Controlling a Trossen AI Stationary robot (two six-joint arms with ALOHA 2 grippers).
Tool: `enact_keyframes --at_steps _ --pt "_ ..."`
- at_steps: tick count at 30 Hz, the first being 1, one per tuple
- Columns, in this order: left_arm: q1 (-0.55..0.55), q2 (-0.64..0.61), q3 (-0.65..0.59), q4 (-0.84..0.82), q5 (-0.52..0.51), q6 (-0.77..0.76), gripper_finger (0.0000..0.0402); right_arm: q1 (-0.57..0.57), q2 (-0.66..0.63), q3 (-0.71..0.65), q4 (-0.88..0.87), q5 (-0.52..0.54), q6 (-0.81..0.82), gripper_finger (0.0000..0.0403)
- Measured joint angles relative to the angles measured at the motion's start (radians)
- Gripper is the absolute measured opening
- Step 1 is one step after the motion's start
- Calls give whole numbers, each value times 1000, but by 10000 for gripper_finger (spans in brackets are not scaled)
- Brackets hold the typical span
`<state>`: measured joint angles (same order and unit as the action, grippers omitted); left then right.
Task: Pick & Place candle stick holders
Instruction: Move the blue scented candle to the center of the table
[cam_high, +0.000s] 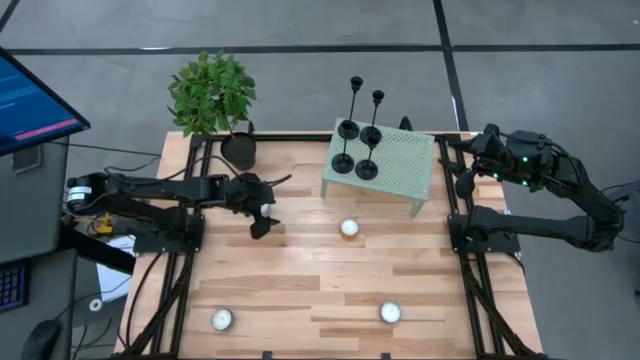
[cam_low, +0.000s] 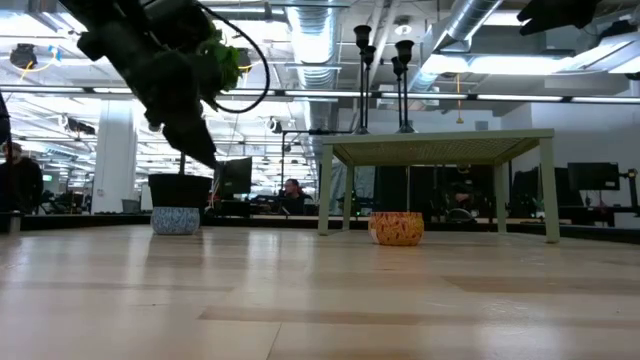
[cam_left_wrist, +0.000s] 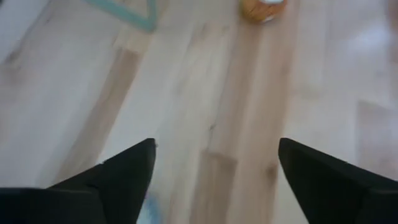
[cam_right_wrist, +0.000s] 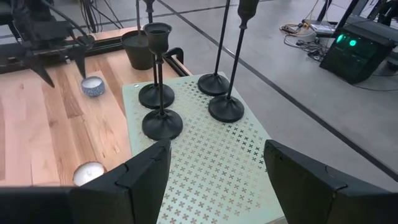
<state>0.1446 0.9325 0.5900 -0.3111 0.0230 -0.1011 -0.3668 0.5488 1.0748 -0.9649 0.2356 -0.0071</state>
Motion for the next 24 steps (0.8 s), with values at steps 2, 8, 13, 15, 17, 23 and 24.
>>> enact_keyframes --at_steps 2,8,13,15,17,23,24 --pt "5 8 0 -23 -51 19 356 0 0 0 0 -1 0 249" --pt "41 52 0 -52 -137 45 375 0 0 0 0 -2 0 249" --pt "73 94 0 -68 -123 18 377 0 0 0 0 -2 0 249" --pt "80 113 0 -69 -124 19 377 0 0 0 0 -2 0 249" --pt "87 134 0 -71 -123 35 377 0 0 0 0 -2 0 249" --pt "115 192 0 -92 -124 48 377 0 0 0 0 -2 0 249" --pt "118 199 0 -109 -124 48 377 0 0 0 0 -2 0 249"
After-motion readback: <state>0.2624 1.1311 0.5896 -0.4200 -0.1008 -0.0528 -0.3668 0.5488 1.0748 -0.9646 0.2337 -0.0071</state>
